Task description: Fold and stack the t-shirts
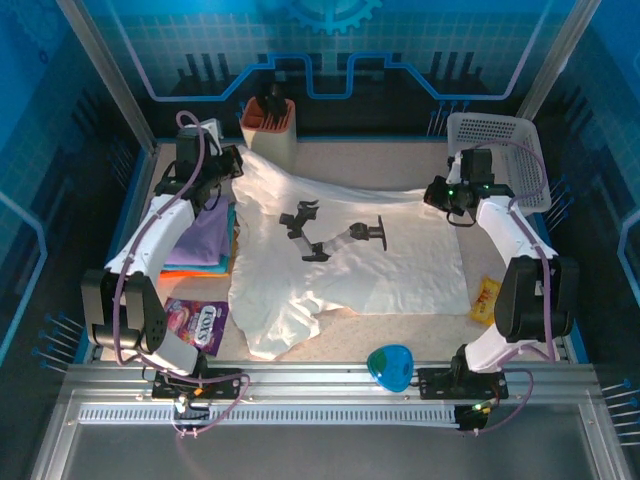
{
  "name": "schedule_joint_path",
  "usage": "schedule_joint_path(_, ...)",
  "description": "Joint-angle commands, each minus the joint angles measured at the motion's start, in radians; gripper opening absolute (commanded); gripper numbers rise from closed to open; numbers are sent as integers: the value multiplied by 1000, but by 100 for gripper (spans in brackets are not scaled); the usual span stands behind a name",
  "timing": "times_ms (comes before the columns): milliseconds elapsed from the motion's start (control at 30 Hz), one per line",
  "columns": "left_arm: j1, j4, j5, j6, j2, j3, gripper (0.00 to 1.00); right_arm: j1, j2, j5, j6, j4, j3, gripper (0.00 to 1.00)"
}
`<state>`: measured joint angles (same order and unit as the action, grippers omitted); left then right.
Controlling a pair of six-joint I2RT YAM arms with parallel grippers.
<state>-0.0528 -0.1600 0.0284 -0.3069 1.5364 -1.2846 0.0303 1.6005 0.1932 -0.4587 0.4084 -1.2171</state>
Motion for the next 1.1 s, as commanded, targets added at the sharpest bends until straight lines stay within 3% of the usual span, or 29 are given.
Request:
schedule_joint_path(0,11,74,30,-41,-11,47,0,34,24,18,35,-20,-12,0)
schedule_joint_path(533,10,118,22,-127,-119,269,0,42,107,-18,61,42,-11,1)
schedule_joint_path(1067,-43,-62,-50,-262,-297,428,0,31,108,-65,87,146,4,5)
